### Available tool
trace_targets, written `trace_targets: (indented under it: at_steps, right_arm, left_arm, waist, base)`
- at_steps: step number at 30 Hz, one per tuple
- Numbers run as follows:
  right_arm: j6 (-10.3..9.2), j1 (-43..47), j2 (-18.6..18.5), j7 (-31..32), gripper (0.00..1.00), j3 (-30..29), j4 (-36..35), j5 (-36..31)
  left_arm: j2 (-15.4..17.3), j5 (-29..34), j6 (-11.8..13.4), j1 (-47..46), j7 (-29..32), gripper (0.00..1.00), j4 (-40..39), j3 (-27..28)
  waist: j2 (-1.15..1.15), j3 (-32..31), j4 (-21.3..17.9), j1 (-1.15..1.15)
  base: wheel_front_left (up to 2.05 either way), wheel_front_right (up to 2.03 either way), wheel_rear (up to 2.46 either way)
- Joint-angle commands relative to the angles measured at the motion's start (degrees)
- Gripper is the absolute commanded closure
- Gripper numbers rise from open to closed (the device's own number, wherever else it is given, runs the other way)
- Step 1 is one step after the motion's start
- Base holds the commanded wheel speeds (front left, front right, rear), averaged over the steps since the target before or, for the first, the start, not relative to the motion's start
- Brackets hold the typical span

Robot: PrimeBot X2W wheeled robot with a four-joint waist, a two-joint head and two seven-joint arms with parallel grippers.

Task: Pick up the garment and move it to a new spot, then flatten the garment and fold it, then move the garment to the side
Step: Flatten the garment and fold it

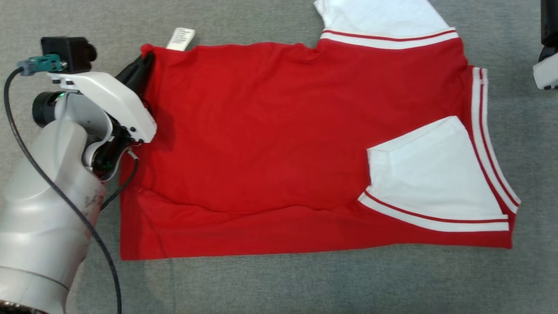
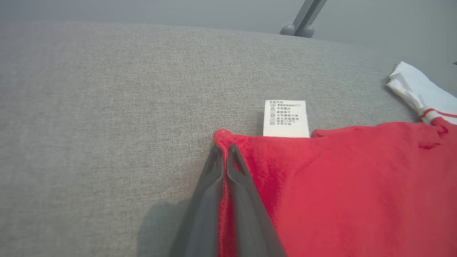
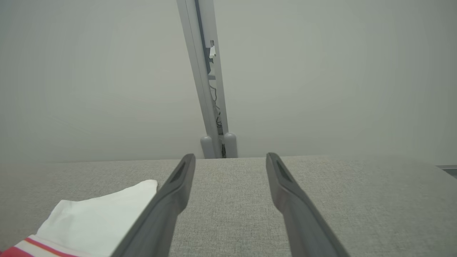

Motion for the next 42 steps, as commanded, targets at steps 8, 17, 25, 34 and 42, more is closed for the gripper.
trace_targets:
  at_steps: [8, 17, 25, 34, 42]
  right_arm:
    - [0.0, -14.1, -2.7, 7.0, 0.0, 11.6, 16.5, 4.9]
    - [-0.01, -21.3, -4.0, 9.3, 0.0, 20.3, 26.8, 7.7]
    - [-0.01, -23.7, -5.0, 12.9, 1.0, 25.6, 31.0, 10.7]
    - [-0.01, -25.7, -8.0, 6.3, 1.0, 30.3, 24.8, 16.7]
    - [-0.01, -22.1, -12.0, 3.4, 1.0, 34.3, 16.9, 22.0]
  left_arm:
    - [-6.3, -2.8, 0.0, -5.2, -3.6, 1.0, 1.5, -7.7]
    - [-8.1, -6.8, -0.1, -8.6, -6.7, 1.0, 2.5, -14.8]
    - [-7.4, -10.2, 0.0, -10.1, -8.7, 1.0, 3.1, -18.8]
    - [-3.8, -16.3, 0.0, -10.0, -12.3, 1.0, 1.9, -20.8]
    - [-0.3, -20.0, -0.1, -8.7, -14.4, 1.0, -1.7, -22.0]
  waist:
    - [0.0, 2.1, 10.5, 0.0]
    - [0.0, 3.6, 13.9, 0.0]
    - [0.0, 3.5, 14.5, 0.0]
    - [0.0, 1.5, 12.8, 0.0]
    - [0.0, -0.2, 11.7, 0.0]
  base:
    - [0.0, 0.0, 0.0]
    - [0.0, 0.0, 0.0]
    - [0.0, 0.0, 0.0]
    - [0.0, 0.0, 0.0]
    - [0.0, 0.0, 0.0]
